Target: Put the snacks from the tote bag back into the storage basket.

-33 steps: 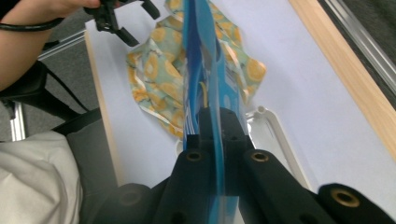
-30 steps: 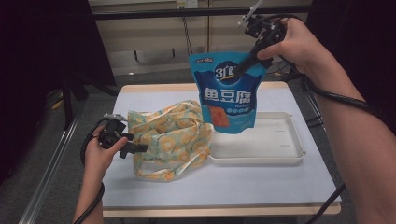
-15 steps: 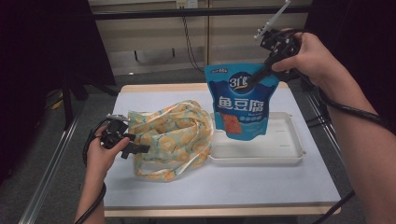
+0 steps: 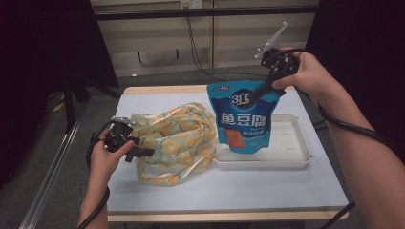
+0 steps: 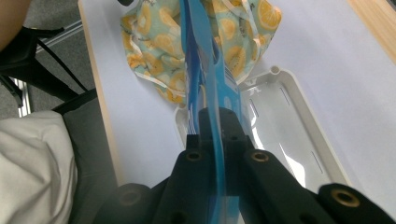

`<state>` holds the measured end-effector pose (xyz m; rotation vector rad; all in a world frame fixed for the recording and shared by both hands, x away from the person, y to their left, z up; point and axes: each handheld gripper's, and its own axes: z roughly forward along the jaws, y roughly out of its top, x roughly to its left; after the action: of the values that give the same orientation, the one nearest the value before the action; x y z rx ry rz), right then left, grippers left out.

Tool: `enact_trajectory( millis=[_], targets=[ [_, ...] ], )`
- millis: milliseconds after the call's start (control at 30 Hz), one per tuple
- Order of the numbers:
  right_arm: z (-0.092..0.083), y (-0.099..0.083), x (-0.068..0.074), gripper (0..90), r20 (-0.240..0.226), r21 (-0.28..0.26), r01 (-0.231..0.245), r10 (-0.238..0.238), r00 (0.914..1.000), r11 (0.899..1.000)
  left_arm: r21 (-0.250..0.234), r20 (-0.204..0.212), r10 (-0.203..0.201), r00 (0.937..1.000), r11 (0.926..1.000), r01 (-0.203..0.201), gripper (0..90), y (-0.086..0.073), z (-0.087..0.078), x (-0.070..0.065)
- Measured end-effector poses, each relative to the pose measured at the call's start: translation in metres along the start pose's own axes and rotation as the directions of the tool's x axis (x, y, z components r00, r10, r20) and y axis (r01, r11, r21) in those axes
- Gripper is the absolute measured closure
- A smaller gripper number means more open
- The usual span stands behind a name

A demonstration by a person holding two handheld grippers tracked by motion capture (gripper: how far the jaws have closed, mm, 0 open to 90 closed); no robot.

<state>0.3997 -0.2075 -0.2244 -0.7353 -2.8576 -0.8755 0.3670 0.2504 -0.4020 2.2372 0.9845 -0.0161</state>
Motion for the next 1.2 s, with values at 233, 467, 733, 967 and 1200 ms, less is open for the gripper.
enact_trajectory(
  millis=[233, 467, 733, 967, 1200],
  targets=[
    [0.021, -0.008, -0.003, 90.0, -0.033, 0.007, 0.003, -0.002, 0.9995, 1.000, 0.010, 0.002, 0.004, 1.0000, 0.9999, -0.004, 8.0, 0.000, 0.002, 0.000],
    [0.034, -0.018, -0.007, 90.0, -0.033, -0.001, 0.004, -0.004, 0.9994, 1.000, 0.017, 0.007, 0.010, 0.9999, 0.9998, -0.010, 8.0, 0.002, 0.004, 0.000],
    [0.035, -0.029, -0.009, 86.8, -0.016, 0.024, -0.012, 0.012, 0.9998, 1.000, 0.017, 0.010, 0.012, 0.9999, 0.9998, -0.012, 8.2, 0.003, 0.005, 0.000],
    [0.026, -0.037, -0.009, 73.3, 0.033, 0.038, -0.047, 0.046, 0.9984, 0.998, 0.010, 0.011, 0.004, 0.9999, 0.9999, -0.004, 8.2, 0.003, 0.006, -0.001],
    [0.018, -0.048, -0.008, 60.1, 0.059, 0.055, -0.064, 0.061, 0.9964, 0.996, 0.015, 0.009, 0.008, 0.9999, 0.9999, -0.008, 8.3, 0.003, 0.006, 0.000]
  ],
)
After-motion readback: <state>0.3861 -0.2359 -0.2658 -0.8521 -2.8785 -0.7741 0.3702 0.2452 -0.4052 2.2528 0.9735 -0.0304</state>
